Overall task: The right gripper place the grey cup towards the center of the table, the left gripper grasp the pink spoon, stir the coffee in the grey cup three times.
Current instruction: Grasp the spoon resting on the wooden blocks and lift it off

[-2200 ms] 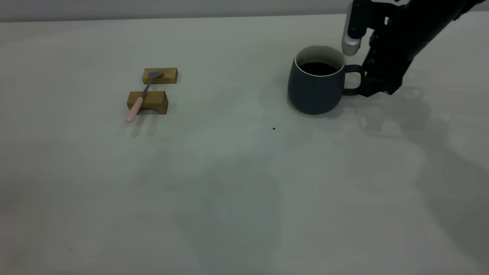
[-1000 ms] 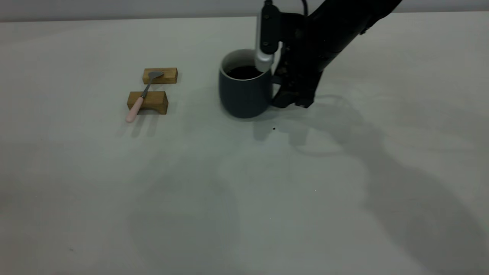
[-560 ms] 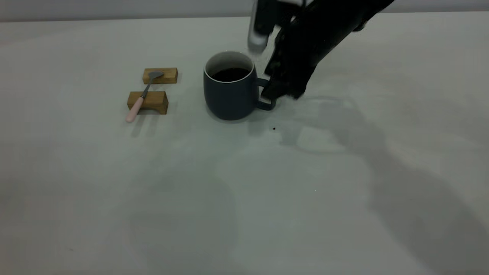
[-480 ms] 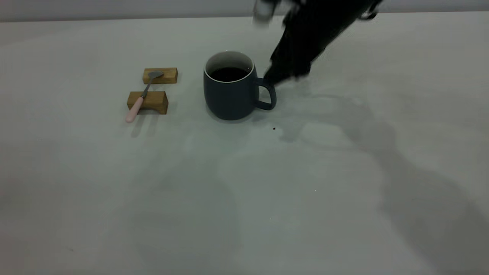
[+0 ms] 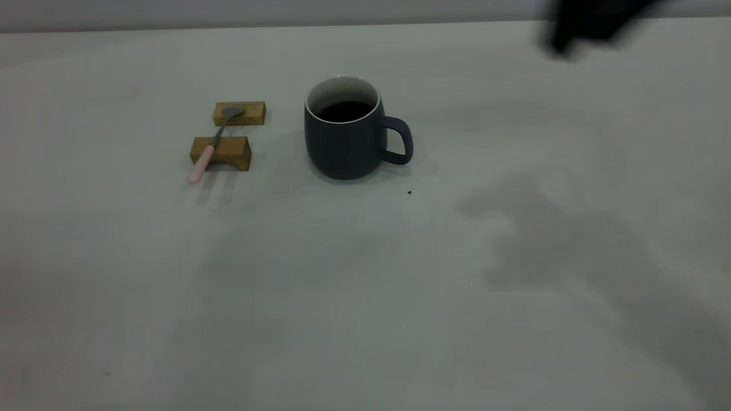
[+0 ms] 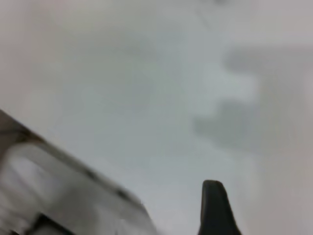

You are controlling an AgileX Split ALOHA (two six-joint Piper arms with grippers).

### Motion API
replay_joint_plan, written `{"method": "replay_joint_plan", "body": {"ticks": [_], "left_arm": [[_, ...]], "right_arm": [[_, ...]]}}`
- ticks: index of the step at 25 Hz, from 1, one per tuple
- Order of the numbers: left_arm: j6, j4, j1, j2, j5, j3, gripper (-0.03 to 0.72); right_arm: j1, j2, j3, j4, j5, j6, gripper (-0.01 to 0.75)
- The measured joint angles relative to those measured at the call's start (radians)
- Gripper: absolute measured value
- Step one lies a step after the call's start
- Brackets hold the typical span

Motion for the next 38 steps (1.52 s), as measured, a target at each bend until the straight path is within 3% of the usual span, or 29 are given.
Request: {"method": "replay_joint_plan", "body": {"ticks": [3, 8, 10, 14, 24, 38], "left_arm": [[0.000, 0.000, 0.000, 0.000, 0.000, 0.000, 0.476], [0.000, 0.000, 0.000, 0.000, 0.000, 0.000, 0.476], [0.000, 0.000, 0.000, 0.000, 0.000, 0.000, 0.476], [0.000, 0.000, 0.000, 0.000, 0.000, 0.000, 0.476], [0.000, 0.000, 0.000, 0.000, 0.000, 0.000, 0.476], [0.000, 0.000, 0.000, 0.000, 0.000, 0.000, 0.476]], "right_arm": [[-0.045, -0.222, 0.158, -0.141, 0.090, 0.176, 0.520], [-0.206, -0.524, 0.367, -0.201, 0.182, 0.211, 0.520], [-0.232, -0.636, 0.426, -0.202, 0.187, 0.214, 0.520], [-0.239, -0.901, 0.521, -0.213, 0.228, 0.250, 0.520], [-0.239, -1.462, 0.549, -0.293, 0.278, 0.348, 0.520], [-0.238, -1.550, 0.549, -0.288, 0.287, 0.350, 0.520]]}}
